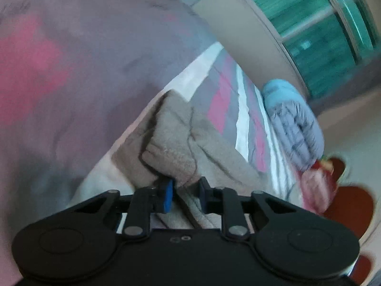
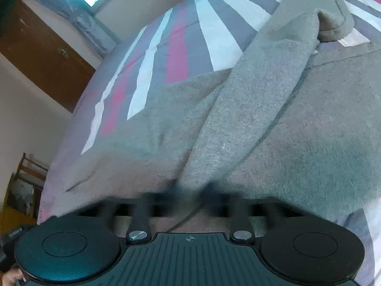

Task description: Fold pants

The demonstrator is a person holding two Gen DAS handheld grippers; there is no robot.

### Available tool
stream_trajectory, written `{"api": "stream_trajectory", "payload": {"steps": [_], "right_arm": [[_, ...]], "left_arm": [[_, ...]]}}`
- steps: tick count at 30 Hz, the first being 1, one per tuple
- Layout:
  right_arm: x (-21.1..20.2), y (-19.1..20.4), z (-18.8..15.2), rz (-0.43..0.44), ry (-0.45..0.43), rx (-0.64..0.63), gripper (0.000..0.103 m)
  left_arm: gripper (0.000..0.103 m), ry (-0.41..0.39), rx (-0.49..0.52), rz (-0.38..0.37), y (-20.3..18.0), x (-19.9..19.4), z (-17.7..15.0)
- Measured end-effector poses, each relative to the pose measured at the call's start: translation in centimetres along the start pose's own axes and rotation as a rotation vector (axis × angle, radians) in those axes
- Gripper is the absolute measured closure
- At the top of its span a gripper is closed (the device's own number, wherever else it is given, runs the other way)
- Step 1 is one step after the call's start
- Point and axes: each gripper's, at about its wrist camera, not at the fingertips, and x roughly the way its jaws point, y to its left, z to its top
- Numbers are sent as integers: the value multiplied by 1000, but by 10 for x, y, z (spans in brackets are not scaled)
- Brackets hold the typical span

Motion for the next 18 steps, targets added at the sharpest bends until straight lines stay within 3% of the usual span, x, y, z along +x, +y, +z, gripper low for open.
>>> {"api": "stream_trajectory", "payload": {"steps": [2, 4, 6, 7, 9, 10, 11, 12, 15, 18], "right_arm": [[-9, -2, 1, 29, -33, -14, 94], [-38, 2, -6, 129, -165, -66, 94], [-62, 3, -14, 201, -261, -106, 94], [-69, -2, -22, 224, -286, -105, 94], [-64, -14, -41, 178, -279, -147, 93], [-48, -22, -49, 118, -211, -149, 93], [-26, -34, -56, 59, -77, -105, 93], [-21, -45, -61, 88, -55, -48, 93], [-40, -57, -69, 117, -108, -33, 78], [-68, -62, -72, 101, -187, -90, 73]], "left_arm": [[94, -82, 85, -35, -14, -14, 1], [93, -156, 151, -61, -22, -25, 4], [93, -142, 184, -64, -18, -25, 0], [93, -85, 195, -22, -11, -15, -7], [93, 27, 261, 99, 2, 5, -28], [91, 18, 269, 101, 7, 8, -36], [90, -4, 250, 93, 10, 5, -40], [80, -15, 226, 96, 11, 2, -42], [76, -52, 225, 132, 7, -10, -46], [76, -97, 227, 178, -13, -21, -51]]}}
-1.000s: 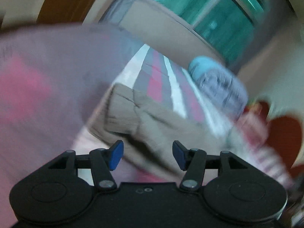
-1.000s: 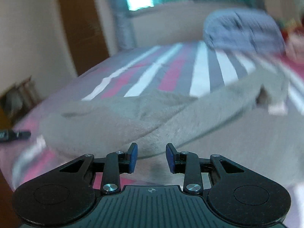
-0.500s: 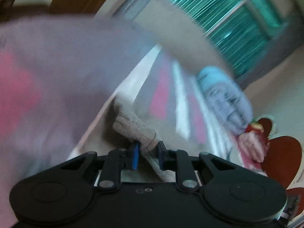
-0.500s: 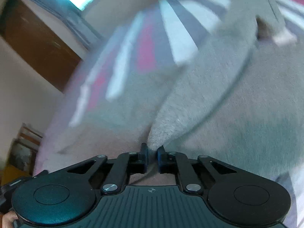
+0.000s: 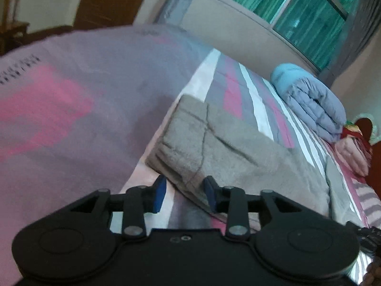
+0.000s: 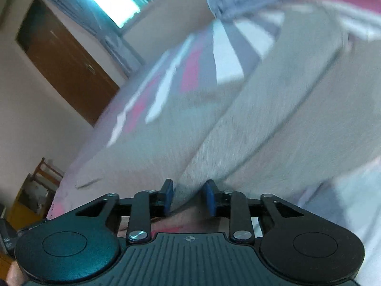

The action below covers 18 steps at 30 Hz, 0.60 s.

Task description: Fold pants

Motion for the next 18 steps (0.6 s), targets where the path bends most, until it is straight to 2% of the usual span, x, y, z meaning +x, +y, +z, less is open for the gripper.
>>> {"api": "stream_trajectory", "payload": {"steps": [2, 5, 7, 10, 12, 13, 14, 16, 18], "right_arm": [[-16, 0, 7, -46, -62, -46, 73], [-14, -3, 23, -109, -54, -69, 72], [2, 10, 32, -145, -38, -82, 72], [7, 20, 43, -138, -29, -54, 72], [-1, 24, 44, -133, -43, -89, 70], [2, 29, 44, -128, -34, -104, 64], [10, 36, 49, -124, -12, -107, 62], [14, 33, 43, -141, 30, -70, 61], [8, 22, 31, -110, 47, 13, 61]], "left_arm": [[73, 22, 4, 24, -6, -3, 4], [71, 27, 16, 76, -19, 4, 6], [73, -12, -16, 108, -18, 3, 9], [76, -42, -87, 57, -7, 0, 16], [79, 2, -96, 39, -2, 7, 22], [80, 22, -96, 39, 1, 9, 24], [81, 36, -103, 32, 3, 12, 26], [82, 35, -109, 20, 6, 10, 26], [84, 38, -122, -1, 9, 9, 27]]}}
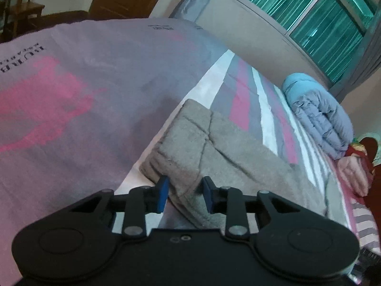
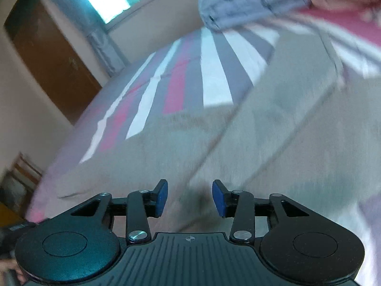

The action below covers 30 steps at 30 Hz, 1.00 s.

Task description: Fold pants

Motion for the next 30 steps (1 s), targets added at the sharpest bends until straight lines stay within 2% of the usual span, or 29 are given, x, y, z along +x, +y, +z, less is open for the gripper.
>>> {"api": "stream_trajectory", "payload": {"steps": [4, 6, 7, 8, 9, 10, 12, 13, 15, 16, 18, 19, 20, 21, 22, 23, 26, 28, 29, 30], "right_arm": [[8, -4, -12, 32, 74, 52, 61], [19, -3, -9, 31, 94, 59, 61], [24, -2, -7, 25, 105, 48, 71], [29, -1, -7, 22, 110, 37, 90], [31, 0, -3, 27, 112, 36, 96], [27, 1, 2, 47, 85, 35, 96], [4, 8, 6, 112, -47, -4, 96], [-7, 12, 5, 125, -100, -32, 96], [-16, 13, -4, 136, -172, -77, 96], [-10, 12, -13, 109, -161, -113, 96], [21, 2, -26, 25, 25, -86, 96], [30, -2, -30, 21, 55, -56, 96], [24, -9, -32, 43, 27, -21, 95], [20, -10, -33, 49, 17, -10, 89], [16, -10, -33, 41, 10, -13, 79], [8, -9, -33, 26, -9, -28, 75], [-18, -9, -28, 12, -125, -57, 74], [-16, -6, -16, -30, -133, -79, 72], [-8, -3, -10, -58, -109, -90, 69], [1, 0, -3, -101, -95, -100, 59]], "left_arm": [[83, 10, -64, -36, 6, 9, 2], [90, 15, -35, -16, 2, 12, 4], [91, 12, -13, -11, -1, 11, 8], [92, -11, 21, -17, -7, 7, 12], [92, -53, 60, -31, -15, 0, 18], [92, -102, 98, -52, -23, -8, 24], [92, -188, 150, -76, -31, -17, 29], [92, -179, 156, -65, -30, -13, 29], [92, -28, 188, 36, -22, 14, 20], [92, 40, 231, 82, -19, 27, 10], [87, 14, 279, 83, -18, 23, -1], [85, 7, 262, 86, -18, 19, -2], [80, 2, 242, 90, -19, 14, -2], [76, -10, 240, 101, -20, 9, -3], [75, -23, 239, 110, -23, 2, -5], [76, -37, 229, 118, -25, -4, -7], [71, -11, 208, 128, -33, -3, -14], [66, 2, 173, 126, -41, 1, -20], [60, 9, 171, 130, -44, 3, -22], [48, 23, 174, 154, -48, 8, -26]]}}
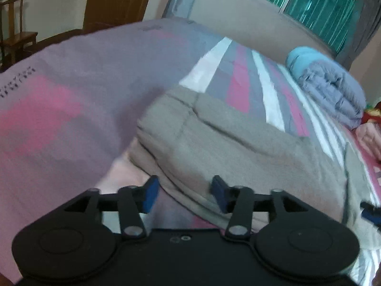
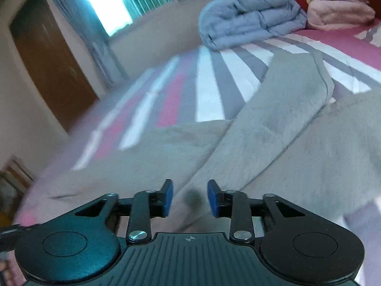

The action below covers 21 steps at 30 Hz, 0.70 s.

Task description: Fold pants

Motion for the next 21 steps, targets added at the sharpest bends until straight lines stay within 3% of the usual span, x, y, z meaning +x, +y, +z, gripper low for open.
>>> {"api": "stream_trajectory", "payload": {"steps": [1, 3, 7, 8, 9, 10, 13, 16, 19, 21], "right_arm": [[7, 1, 2, -30, 3, -20, 47], [21, 8, 10, -101, 7, -77, 46], [58, 16, 10, -220, 124, -194, 46], [69, 14, 10, -248, 154, -231, 49], [67, 12, 6, -240, 152, -252, 80], [62, 4, 4, -215, 156, -235, 100], [26, -17, 0, -197, 93, -175, 100], [-18, -51, -25, -176, 80, -34, 99], [-24, -73, -46, -168, 106, 24, 98], [-36, -80, -38, -146, 54, 67, 98]], "left_arm": [[42, 26, 5, 24, -6, 7, -4], [31, 48, 14, 44, -12, 19, -14], [27, 16, 8, 45, -7, 24, -23], [27, 18, 9, 41, -6, 24, -22], [27, 20, 10, 37, -5, 23, -22], [27, 25, 11, 30, -3, 23, -21], [27, 31, 8, 9, 0, 23, -20], [27, 23, 10, 19, -7, 24, -22], [31, 16, -2, 59, -16, 16, -20], [34, 0, -5, 73, -20, 11, -20]]}}
